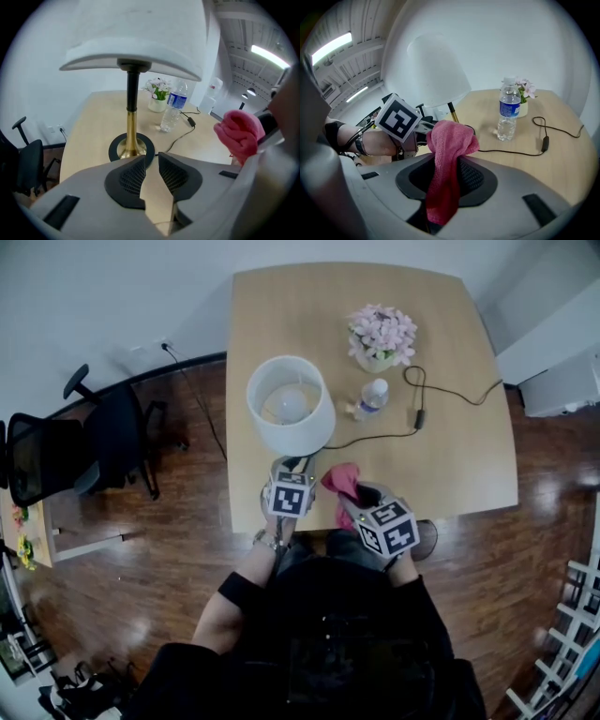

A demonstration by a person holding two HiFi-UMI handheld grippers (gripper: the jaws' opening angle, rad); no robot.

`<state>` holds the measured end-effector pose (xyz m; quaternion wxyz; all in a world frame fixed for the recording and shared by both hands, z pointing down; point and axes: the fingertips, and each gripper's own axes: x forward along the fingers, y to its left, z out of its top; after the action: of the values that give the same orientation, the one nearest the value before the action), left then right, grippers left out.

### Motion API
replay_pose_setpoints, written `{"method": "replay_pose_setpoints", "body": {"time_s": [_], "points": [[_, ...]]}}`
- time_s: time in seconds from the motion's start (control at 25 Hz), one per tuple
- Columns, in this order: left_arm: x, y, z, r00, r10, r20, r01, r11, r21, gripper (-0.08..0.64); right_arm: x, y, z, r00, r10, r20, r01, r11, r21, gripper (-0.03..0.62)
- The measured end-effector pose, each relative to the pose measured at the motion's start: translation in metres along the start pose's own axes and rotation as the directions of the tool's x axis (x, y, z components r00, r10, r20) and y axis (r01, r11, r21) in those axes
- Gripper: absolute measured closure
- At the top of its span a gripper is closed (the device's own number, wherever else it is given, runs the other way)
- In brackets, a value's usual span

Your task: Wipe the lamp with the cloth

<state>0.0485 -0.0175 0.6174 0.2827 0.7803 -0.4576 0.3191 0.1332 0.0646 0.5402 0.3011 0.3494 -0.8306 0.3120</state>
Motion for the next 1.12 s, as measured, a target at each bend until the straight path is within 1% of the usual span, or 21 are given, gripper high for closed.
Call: {"method": "replay_pose_setpoints", "body": {"time_s": [0.12,0.32,0.56,0.88,1.0,1.12], "points": [[-0.013,-0.002,-0.014,1.000,-0.024,-0.013,0.024,0.999,0.022,0.465,0.001,0.005,-0.003,1.000,-0.017,0.006,0.017,1.000,0.008,0.465],[-0.050,0.006,-0.029,0.998,-0.060,-0.008,0.061,0.997,0.046,0.465,0.003,0.020,-0.008,0.999,-0.033,0.003,0.033,0.999,0.022,0.465],[-0.099,0.011,-0.040,0.990,-0.139,-0.007,0.139,0.985,0.099,0.466,0.004,0.031,-0.009,0.999,-0.053,0.009,0.053,0.998,0.034,0.465],[-0.140,0.004,-0.045,0.981,-0.191,0.016,0.187,0.973,0.135,0.471,0.000,0.039,-0.009,0.997,-0.071,0.027,0.070,0.997,0.038,0.465],[-0.148,0.002,-0.050,0.976,-0.216,0.027,0.212,0.970,0.121,0.557,-0.002,0.042,-0.008,0.997,-0.071,0.034,0.070,0.997,0.039,0.465],[-0.149,0.005,-0.057,0.974,-0.224,0.023,0.221,0.971,0.096,0.558,-0.003,0.043,-0.009,0.997,-0.069,0.036,0.068,0.997,0.026,0.465]]}}
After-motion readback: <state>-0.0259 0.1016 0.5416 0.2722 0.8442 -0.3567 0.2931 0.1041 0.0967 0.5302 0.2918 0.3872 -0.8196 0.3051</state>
